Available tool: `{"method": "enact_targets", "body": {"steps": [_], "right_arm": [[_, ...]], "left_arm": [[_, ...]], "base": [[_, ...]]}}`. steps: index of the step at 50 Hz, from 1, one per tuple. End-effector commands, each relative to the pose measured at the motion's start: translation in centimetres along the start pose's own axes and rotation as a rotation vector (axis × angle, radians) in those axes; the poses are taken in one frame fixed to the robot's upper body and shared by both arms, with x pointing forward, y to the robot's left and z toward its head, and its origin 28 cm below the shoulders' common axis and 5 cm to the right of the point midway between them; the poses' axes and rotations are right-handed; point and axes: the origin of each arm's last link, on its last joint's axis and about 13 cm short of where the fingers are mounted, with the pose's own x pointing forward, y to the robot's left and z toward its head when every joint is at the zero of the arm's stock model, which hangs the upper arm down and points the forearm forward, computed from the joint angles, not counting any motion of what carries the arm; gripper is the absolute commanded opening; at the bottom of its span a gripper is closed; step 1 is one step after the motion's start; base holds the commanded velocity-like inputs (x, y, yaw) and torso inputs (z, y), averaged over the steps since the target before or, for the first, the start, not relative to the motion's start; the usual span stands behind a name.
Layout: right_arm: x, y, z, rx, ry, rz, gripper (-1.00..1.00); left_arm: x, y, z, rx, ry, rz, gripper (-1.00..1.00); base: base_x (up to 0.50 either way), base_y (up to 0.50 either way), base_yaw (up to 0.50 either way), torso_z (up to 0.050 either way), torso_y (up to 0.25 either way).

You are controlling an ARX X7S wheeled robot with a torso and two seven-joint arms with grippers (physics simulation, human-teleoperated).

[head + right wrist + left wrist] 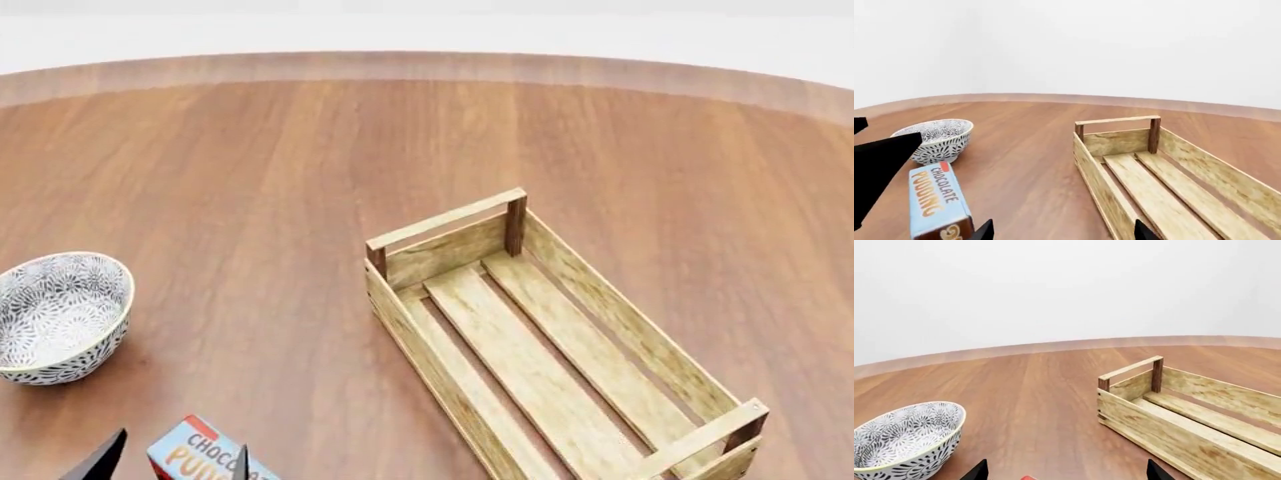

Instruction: Pick up the chocolate pudding and put it in the tray.

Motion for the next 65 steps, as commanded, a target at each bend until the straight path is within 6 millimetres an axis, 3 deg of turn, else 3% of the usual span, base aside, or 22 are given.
{"method": "enact_targets", "body": {"steps": [1,21,42,57,65], "right_arm": [[-2.2,0.4,-0.6,-0.007,0.023,0.061,1.00],[-2.6,1.7,-3.2,0.050,0.083,0.168,1.00],[1.8,2.9,-4.2,0.054,0.105,0.257,1.00],[3.3,3.0,-4.6,0.025,0.137,0.289,1.00],[4.1,3.0,-5.7,-0.002,0.179,0.303,1.00]], "left_arm": [[0.0,-0.1,0.0,0.006,0.000,-0.006,1.00],[-0.1,-0.2,-0.1,0.004,0.005,-0.005,1.00],[-0.1,-0.2,-0.5,-0.003,0.011,-0.004,1.00],[-0.1,-0.2,-0.4,-0.008,0.010,-0.004,1.00],[0.1,-0.1,-0.3,-0.010,0.008,-0.002,1.00]], "base": [[0.00,0.00,0.00,0.000,0.000],[0.00,0.00,0.00,0.000,0.000],[0.00,0.00,0.00,0.000,0.000],[0.00,0.00,0.00,0.000,0.000],[0.00,0.00,0.00,0.000,0.000]]}}
